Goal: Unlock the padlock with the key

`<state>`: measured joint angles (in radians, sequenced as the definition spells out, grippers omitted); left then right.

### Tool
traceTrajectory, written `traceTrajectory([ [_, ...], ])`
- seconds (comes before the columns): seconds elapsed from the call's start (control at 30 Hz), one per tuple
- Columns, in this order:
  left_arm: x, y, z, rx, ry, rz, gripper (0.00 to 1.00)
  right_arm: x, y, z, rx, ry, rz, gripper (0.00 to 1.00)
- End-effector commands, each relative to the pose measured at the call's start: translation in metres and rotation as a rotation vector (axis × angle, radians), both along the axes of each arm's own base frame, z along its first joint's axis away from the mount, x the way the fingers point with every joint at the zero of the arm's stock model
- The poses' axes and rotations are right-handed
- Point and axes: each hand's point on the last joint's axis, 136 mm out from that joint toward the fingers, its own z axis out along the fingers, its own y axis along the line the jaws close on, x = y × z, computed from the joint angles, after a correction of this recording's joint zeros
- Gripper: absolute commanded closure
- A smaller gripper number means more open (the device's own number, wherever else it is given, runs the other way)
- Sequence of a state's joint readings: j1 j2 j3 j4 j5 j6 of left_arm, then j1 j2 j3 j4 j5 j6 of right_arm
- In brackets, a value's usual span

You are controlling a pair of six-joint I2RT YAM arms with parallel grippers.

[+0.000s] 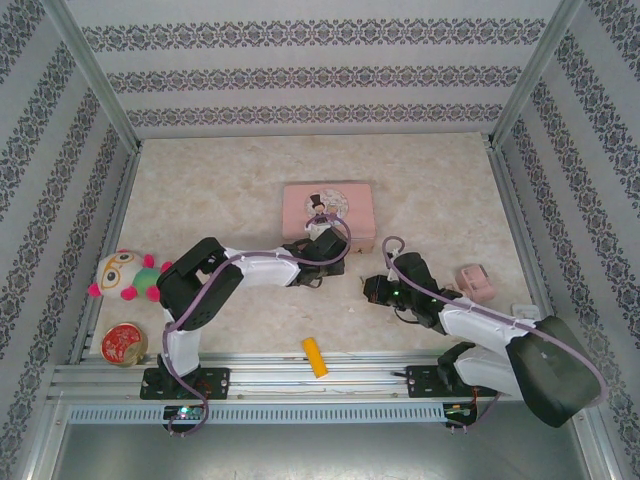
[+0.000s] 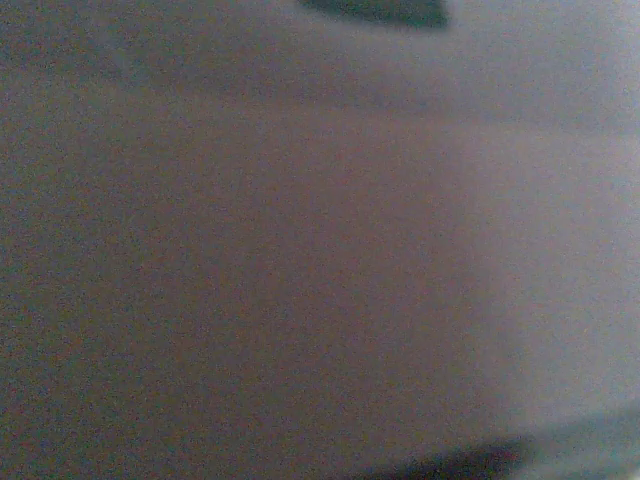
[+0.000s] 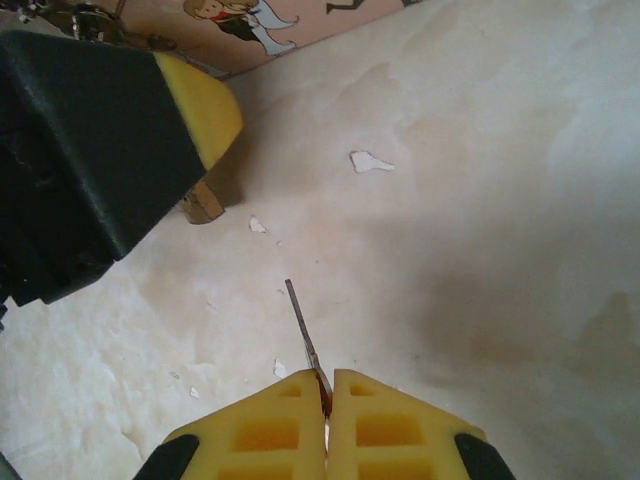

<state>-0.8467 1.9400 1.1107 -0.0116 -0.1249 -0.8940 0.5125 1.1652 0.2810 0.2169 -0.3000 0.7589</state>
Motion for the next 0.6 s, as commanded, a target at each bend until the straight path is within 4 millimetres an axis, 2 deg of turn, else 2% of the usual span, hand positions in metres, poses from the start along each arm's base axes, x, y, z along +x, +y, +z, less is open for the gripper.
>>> traceTrajectory([
  [0.0,-0.003,-0.03,0.012,-0.163,0.019,-0.049,0.73,0.002,0.008,0.004,0.032,-0.031,0.039,1.0],
  [0.23,-0.002,-0.043,0.022,-0.243,0.035,-0.051,0.73,0.004,0.016,-0.001,0.009,-0.044,0.061,1.0],
  [0.57,-0.002,-0.048,0.024,-0.298,0.056,-0.023,0.73,0.007,0.029,-0.008,-0.029,-0.079,0.056,1.0],
])
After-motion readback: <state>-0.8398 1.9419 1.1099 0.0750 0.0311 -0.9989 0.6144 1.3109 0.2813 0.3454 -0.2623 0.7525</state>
